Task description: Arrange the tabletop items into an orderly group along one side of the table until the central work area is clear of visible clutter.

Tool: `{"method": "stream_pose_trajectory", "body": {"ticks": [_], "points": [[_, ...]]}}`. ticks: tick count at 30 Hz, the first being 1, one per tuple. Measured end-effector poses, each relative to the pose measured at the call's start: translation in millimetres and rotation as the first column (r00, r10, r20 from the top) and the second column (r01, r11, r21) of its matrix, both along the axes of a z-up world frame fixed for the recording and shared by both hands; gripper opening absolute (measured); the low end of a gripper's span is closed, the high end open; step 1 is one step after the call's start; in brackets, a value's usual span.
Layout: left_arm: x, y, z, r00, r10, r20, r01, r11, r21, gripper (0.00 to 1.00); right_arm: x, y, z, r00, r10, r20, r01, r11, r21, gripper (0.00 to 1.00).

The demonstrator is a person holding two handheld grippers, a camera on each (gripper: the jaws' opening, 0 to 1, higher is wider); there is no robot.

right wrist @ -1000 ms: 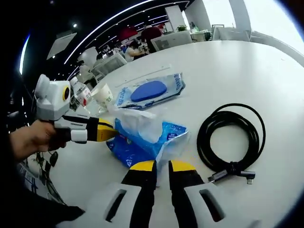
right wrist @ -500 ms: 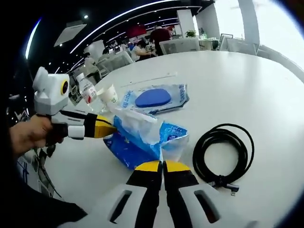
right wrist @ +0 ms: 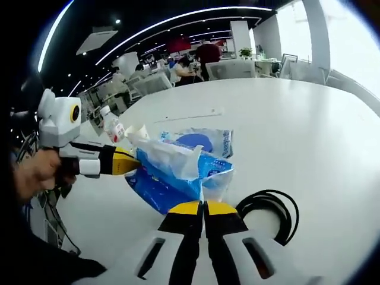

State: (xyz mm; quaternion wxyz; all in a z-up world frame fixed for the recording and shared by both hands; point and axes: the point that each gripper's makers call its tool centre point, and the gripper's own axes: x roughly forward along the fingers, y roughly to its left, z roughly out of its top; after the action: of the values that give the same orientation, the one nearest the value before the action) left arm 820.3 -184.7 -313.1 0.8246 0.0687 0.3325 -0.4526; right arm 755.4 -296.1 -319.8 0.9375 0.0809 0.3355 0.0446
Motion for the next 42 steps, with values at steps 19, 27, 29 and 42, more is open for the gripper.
{"method": "stream_pose_trajectory", "body": {"ticks": [19, 27, 29, 42], "points": [[40.9, -37, 56.0, 0.998, 0.065, 0.024, -0.063, 0.996, -0.07, 0.0, 59, -46, 54.2, 0.996, 0.062, 0.057, -0.059, 0.996, -0.065, 0.0], [51.2, -66, 61.1, 0.997, 0.077, 0.011, -0.076, 0.992, -0.099, 0.0, 81, -79, 61.8, 0.992, 0.116, 0.048, -0.108, 0.984, -0.139, 0.0], [53.8, -75, 59.0, 0.997, 0.075, 0.004, -0.075, 0.992, -0.102, 0.0, 85, -87, 59.4, 0.991, 0.127, 0.037, -0.12, 0.98, -0.158, 0.0], [61.8, -134, 43.9, 0.999, 0.032, -0.03, -0.036, 0.992, -0.12, 0.0, 105, -146, 40.7, 0.99, 0.137, 0.017, -0.128, 0.955, -0.268, 0.0]]}}
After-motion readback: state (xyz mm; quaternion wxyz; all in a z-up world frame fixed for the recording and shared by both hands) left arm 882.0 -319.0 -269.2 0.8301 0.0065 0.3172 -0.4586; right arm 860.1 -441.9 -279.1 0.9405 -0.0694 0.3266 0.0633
